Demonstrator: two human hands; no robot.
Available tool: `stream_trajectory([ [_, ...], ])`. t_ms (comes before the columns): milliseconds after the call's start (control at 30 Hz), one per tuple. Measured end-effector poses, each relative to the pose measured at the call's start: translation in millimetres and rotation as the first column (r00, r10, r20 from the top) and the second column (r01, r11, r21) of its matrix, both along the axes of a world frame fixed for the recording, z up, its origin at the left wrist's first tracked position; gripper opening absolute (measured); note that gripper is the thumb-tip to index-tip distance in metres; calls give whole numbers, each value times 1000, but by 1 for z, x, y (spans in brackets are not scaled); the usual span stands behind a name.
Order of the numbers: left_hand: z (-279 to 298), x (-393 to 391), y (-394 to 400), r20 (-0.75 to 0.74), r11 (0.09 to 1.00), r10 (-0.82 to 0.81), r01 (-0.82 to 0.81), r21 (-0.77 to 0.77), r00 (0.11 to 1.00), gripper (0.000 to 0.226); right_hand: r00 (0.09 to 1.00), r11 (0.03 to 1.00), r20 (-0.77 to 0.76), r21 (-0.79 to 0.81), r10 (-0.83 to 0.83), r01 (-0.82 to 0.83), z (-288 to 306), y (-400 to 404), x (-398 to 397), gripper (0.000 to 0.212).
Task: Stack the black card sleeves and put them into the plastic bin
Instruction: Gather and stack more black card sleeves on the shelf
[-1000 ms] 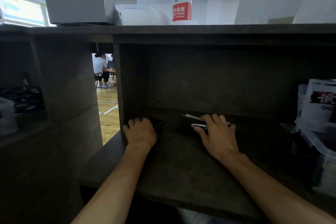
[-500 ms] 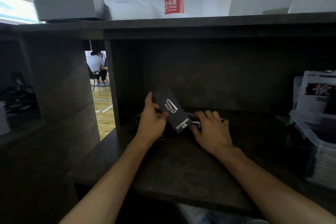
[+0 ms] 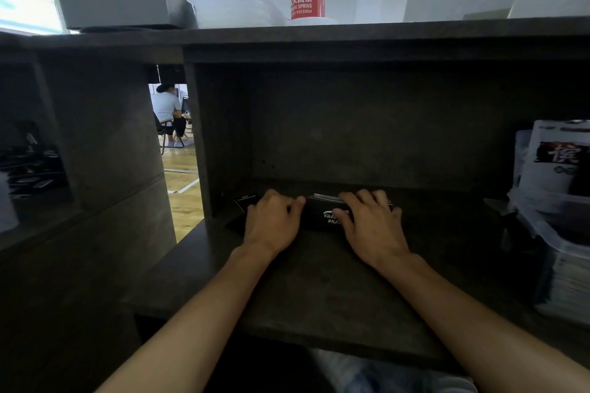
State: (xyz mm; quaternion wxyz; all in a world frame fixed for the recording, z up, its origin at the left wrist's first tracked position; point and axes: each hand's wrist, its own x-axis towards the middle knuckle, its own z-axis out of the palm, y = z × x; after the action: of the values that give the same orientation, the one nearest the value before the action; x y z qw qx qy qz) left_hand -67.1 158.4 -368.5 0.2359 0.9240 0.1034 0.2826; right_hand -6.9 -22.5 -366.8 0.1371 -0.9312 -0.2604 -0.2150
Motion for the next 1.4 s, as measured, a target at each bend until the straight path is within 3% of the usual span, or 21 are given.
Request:
stream_trajectory([
  [67, 0, 0, 14, -13, 986, 168, -168, 3, 986, 21, 1000, 1000, -5, -3, 7, -7, 1, -1, -1, 45],
  [133, -3, -1, 24, -164, 941, 338, -328, 87, 927, 49, 1000, 1000, 1, 3, 12, -12, 1, -2, -3, 43],
  [233, -2, -1, 27, -293, 929, 369, -356, 98, 882, 80, 1000, 1000, -8, 14, 11, -11, 1, -2, -4, 43],
  [333, 0, 1, 33, -319, 932, 315, -355, -72, 894, 68, 1000, 1000, -6, 16, 10, -9, 1, -2, -3, 42],
  [400, 2, 2, 36, -232, 907, 246, -308, -287, 941, 35, 1000, 1000, -5, 21, 8, -8, 0, -2, -1, 42],
  [467, 5, 1, 35, -46, 864, 202, -200, -462, 978, 10, 1000, 1000, -4, 29, 8, -8, 0, -2, 0, 42],
  [533, 12, -3, 31, 175, 811, 134, -7, -585, 975, 13, 1000, 999, 4, 36, 6, -6, -1, -2, 0, 41],
  [600, 22, -11, 25, 325, 743, -48, 251, -620, 944, 18, 1000, 999, 7, 41, -5, 5, -2, -2, 0, 41],
  [700, 28, -21, 18, 326, 704, -356, 481, -523, 876, 22, 1000, 999, 5, 39, -17, 16, -2, -1, 1, 38],
  [767, 25, -22, 17, 236, 806, -384, 448, -386, 893, 22, 1000, 1000, -27, 26, -15, 16, -2, -1, 2, 41],
  [833, 22, -21, 18, 179, 919, -283, 320, -233, 942, 20, 999, 1000, -30, 27, -13, 14, -2, -1, 3, 46],
  [1000, 17, -20, 16, 201, 977, -186, 202, -67, 962, 19, 1000, 998, 12, 59, -12, 12, -2, -1, 1, 42],
  [1167, 13, -16, 18, 250, 957, -113, 173, -232, 962, 23, 1000, 999, 15, 48, -10, 9, -1, -3, -1, 43],
  [1267, 12, -13, 19, 231, 871, -152, 240, -429, 961, 18, 1000, 999, 13, 50, -7, 6, 0, -3, -2, 44],
  [1400, 15, -14, 17, 322, 790, -128, 292, -538, 938, 30, 1000, 999, 6, 48, -7, 6, 0, -3, -2, 45],
])
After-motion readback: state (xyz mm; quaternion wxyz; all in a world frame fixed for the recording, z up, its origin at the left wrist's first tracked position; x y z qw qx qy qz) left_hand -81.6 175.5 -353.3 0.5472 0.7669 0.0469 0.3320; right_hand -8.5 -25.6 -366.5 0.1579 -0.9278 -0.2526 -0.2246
